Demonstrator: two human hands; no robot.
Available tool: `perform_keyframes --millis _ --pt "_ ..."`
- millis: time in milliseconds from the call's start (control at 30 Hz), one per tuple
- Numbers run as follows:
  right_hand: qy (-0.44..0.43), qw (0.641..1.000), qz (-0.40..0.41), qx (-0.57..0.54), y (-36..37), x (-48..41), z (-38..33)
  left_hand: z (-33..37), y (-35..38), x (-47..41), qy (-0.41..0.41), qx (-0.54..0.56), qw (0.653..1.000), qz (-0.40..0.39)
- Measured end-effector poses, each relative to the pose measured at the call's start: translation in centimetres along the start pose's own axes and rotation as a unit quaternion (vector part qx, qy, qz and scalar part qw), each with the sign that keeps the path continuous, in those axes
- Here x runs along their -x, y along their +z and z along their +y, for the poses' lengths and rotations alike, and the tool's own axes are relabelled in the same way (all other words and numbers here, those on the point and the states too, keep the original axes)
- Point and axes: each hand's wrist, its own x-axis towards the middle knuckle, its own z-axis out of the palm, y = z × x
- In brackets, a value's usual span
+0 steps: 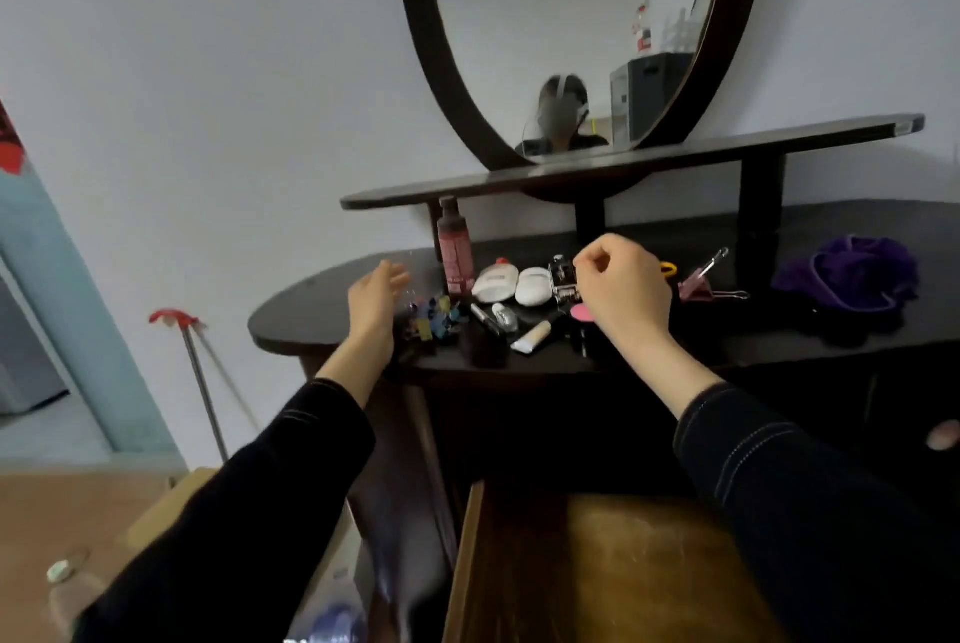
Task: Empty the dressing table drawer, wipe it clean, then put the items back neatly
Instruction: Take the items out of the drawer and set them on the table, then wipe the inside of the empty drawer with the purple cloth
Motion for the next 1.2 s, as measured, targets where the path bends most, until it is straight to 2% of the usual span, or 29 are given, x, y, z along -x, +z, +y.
perform_keyframes --millis 133,300,400,467,533,567,633,700,767,833,900,967,1100,1167,1200 --pt "0.022 0.998 0.009 -0.054 -1.0 0.4 0.2 0.5 -0.7 2.1 0.028 -0.024 0.998 0.041" --pt "0.133 0.968 -0.016 -0.213 -3.1 0.9 1.0 0.8 0.0 9.0 0.098 -0.044 0.991 0.084" --pt "0.174 0.949 -0.087 -0.247 -5.0 1.7 1.0 0.0 0.7 13.9 0.224 -0.091 0.97 0.022" --pt "0.165 0.947 -0.148 -0.233 -5.9 2.5 1.1 -0.2 1.7 16.1 0.317 -0.172 0.931 -0.055" --pt "0.142 0.952 -0.186 -0.198 -7.4 3.2 1.5 0.0 3.6 17.5 0.384 -0.252 0.882 -0.102" --pt "0.139 0.952 -0.2 -0.188 -8.1 3.3 1.9 0.1 4.6 18.0 0.399 -0.27 0.869 -0.114" --pt "0.157 0.948 -0.219 -0.168 -10.0 2.9 2.4 0.0 6.6 18.7 0.424 -0.283 0.853 -0.112" --pt "0.16 0.956 -0.209 -0.132 -12.0 2.2 3.2 -1.0 7.6 19.0 0.466 -0.283 0.835 -0.077" --pt "0.12 0.98 -0.145 -0.058 -14.2 1.0 4.6 -2.3 8.1 18.9 0.476 -0.271 0.836 -0.04" --pt "0.053 0.994 -0.049 0.078 -16.6 -0.6 6.3 -3.2 8.4 18.7 0.474 -0.271 0.838 -0.016" --pt "0.0 0.971 -0.011 0.237 -18.3 -2.4 8.1 -3.5 8.8 18.5 0.475 -0.273 0.837 0.003" --pt "0.021 0.942 -0.047 0.333 -19.1 -4.6 10.1 -3.4 9.1 18.4 0.473 -0.267 0.839 0.017" --pt "0.167 0.932 -0.177 0.27 -18.3 -7.1 13.5 -3.3 9.2 18.3 0.464 -0.263 0.846 0.021" --pt "0.144 0.912 -0.198 0.328 -17.0 -6.8 15.0 -3.5 9.2 18.3 0.458 -0.264 0.849 0.016" --pt "0.115 0.908 -0.173 0.364 -16.4 -6.5 15.6 -3.5 9.2 18.4 0.457 -0.265 0.849 0.013"
